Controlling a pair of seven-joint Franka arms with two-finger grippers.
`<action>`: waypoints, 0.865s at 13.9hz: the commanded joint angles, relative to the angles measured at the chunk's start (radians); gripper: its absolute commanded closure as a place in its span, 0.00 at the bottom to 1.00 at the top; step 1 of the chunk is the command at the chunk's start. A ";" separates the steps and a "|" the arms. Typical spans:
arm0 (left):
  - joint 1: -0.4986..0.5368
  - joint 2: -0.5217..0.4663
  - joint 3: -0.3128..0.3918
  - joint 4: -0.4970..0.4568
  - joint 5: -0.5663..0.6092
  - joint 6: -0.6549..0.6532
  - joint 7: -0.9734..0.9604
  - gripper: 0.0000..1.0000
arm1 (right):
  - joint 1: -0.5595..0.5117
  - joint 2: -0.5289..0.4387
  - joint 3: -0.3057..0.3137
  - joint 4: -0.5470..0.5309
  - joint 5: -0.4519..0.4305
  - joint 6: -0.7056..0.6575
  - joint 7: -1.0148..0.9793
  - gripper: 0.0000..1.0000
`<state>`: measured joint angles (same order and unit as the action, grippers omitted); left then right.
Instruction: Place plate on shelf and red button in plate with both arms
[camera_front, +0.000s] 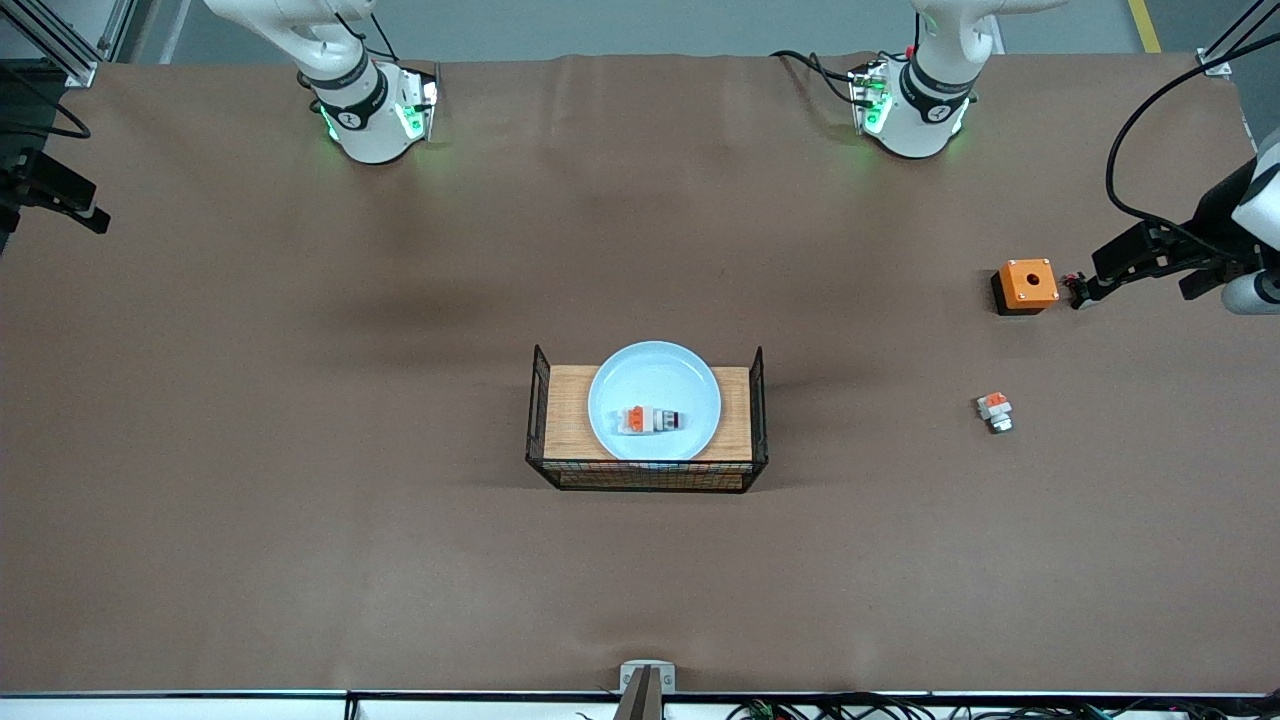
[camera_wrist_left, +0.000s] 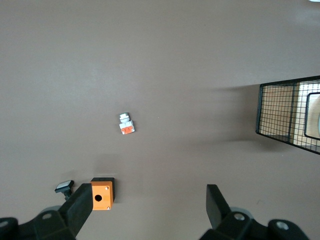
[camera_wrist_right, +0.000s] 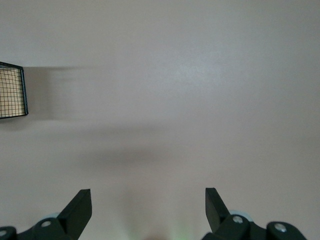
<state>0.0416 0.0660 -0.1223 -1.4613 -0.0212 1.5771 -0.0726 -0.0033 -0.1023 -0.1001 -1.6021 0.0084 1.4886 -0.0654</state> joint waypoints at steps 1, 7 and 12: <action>0.009 -0.044 -0.011 -0.037 0.007 0.003 0.013 0.00 | -0.017 -0.023 0.008 -0.024 0.010 -0.002 -0.014 0.00; 0.007 -0.109 -0.011 -0.116 0.006 0.040 -0.010 0.00 | -0.017 -0.023 0.008 -0.024 0.010 -0.002 -0.014 0.00; 0.006 -0.106 -0.011 -0.114 0.006 0.034 -0.026 0.00 | -0.017 -0.023 0.008 -0.024 0.010 -0.002 -0.016 0.00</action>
<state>0.0428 -0.0174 -0.1279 -1.5474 -0.0212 1.5907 -0.0848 -0.0033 -0.1023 -0.1001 -1.6073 0.0084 1.4872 -0.0659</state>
